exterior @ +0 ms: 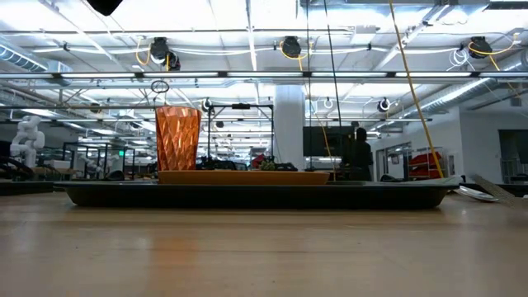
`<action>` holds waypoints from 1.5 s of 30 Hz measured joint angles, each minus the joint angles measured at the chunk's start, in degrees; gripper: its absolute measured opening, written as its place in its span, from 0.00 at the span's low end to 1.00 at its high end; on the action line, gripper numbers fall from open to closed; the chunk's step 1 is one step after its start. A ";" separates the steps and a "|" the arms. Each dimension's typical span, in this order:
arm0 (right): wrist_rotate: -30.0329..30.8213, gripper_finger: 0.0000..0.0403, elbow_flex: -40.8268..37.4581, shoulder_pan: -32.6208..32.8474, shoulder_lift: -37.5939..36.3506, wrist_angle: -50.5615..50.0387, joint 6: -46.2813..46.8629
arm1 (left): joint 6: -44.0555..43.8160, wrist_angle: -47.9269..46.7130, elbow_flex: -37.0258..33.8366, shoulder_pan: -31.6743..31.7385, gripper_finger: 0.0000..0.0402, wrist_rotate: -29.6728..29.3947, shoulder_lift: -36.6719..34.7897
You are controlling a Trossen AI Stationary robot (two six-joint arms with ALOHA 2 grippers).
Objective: Pick and place plate/cup/fork/spoon on tray
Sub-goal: Put the orange fork on the black tray to the right side of the orange plate
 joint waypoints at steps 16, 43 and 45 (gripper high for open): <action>11.21 0.01 0.17 -6.18 -5.43 7.23 -6.47 | 3.80 -0.41 0.00 2.73 0.37 3.61 0.00; 9.07 0.02 0.24 -34.01 -5.90 20.20 -18.10 | 18.57 -8.41 -0.07 7.21 0.37 6.15 -9.20; 9.14 0.02 0.24 -35.04 -5.90 20.09 -18.07 | 20.02 -9.03 -0.04 7.26 0.37 6.03 -10.19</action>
